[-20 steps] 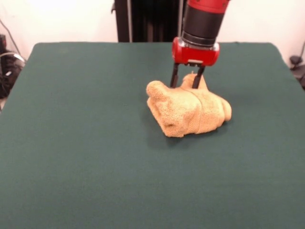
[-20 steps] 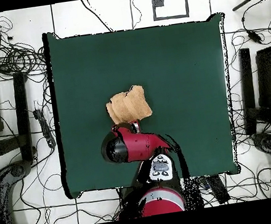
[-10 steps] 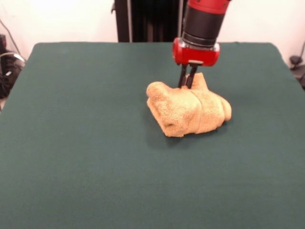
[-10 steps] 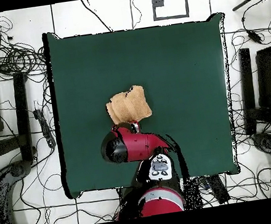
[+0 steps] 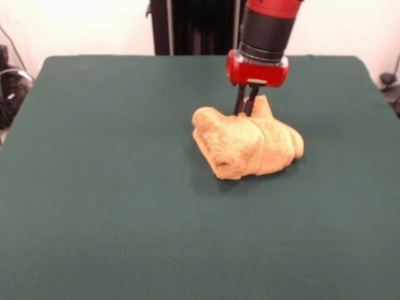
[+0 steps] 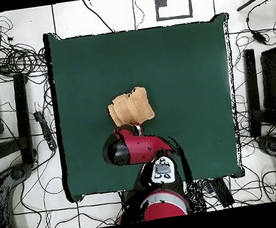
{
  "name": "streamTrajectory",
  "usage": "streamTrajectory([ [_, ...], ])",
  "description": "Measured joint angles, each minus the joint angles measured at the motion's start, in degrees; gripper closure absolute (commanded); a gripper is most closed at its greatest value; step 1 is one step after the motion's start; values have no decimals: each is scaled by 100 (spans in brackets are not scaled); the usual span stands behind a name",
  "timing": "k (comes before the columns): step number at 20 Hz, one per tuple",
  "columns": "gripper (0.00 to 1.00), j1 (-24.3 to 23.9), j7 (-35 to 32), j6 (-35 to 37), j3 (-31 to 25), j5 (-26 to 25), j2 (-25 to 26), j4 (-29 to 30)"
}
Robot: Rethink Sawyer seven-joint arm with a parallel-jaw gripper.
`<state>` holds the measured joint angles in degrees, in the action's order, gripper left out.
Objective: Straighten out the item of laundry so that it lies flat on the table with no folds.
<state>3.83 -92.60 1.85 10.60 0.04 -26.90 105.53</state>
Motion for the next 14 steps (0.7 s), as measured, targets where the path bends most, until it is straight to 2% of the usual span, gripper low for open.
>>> streamTrajectory([
  [10, 100, -2, 0, 1, -1, -1, -40, 2],
  [14, 100, -39, 0, 1, -20, -62, -200, 4],
])
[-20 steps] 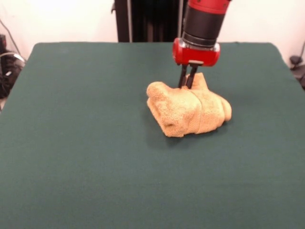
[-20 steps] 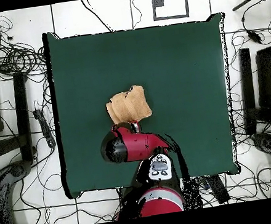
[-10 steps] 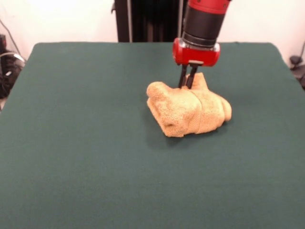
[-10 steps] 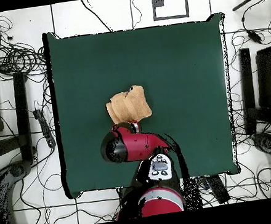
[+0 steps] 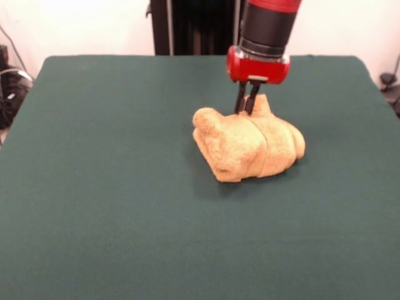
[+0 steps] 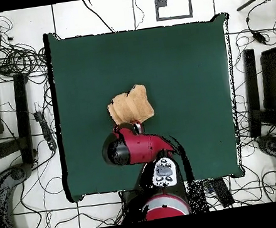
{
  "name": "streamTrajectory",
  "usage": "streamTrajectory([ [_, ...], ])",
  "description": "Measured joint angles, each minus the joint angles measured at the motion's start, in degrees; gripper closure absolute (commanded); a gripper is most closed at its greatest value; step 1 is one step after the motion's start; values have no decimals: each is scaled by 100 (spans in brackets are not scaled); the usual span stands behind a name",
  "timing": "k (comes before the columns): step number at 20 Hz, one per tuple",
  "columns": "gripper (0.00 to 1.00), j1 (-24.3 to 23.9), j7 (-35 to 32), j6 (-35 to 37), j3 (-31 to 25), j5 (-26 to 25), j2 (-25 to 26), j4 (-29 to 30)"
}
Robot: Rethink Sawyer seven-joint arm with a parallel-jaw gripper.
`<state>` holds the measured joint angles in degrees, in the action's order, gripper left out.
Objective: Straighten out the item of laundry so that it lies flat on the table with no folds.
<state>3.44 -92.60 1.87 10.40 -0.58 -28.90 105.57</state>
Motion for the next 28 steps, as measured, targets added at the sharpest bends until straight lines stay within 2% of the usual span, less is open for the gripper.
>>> streamTrajectory([
  [8, 100, -210, 0, 229, -127, -115, -691, 3],
  [17, 100, -293, 0, 553, -171, -118, -1214, 3],
  [28, 100, -292, 0, 613, -316, -119, -1239, -12],
])
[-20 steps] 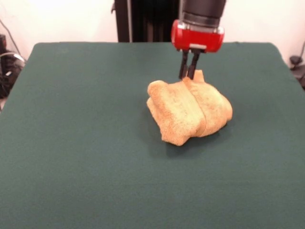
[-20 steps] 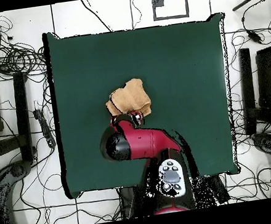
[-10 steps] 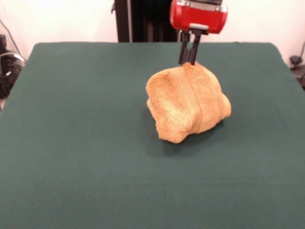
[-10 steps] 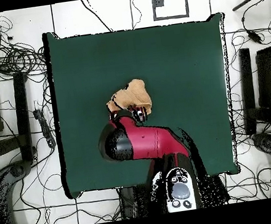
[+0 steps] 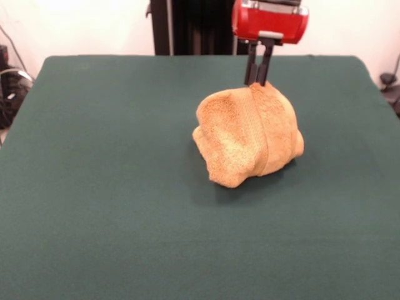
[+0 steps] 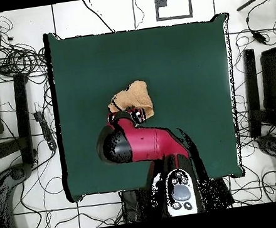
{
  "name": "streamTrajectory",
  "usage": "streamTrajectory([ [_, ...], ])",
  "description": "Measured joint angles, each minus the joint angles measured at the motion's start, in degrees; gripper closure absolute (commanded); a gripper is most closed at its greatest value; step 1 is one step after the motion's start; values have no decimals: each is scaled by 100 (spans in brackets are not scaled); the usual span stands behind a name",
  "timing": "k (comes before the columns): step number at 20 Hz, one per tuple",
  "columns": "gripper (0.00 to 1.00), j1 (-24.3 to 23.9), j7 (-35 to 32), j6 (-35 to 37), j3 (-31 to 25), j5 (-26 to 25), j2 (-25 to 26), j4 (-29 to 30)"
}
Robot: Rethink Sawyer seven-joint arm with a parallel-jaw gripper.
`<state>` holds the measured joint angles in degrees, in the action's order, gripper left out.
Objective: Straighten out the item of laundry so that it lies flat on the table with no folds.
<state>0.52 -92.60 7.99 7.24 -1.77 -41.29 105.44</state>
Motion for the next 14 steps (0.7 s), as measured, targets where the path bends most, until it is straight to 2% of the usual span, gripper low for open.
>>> streamTrajectory([
  [14, 100, 81, 0, 638, -3, -2, -333, -66],
])
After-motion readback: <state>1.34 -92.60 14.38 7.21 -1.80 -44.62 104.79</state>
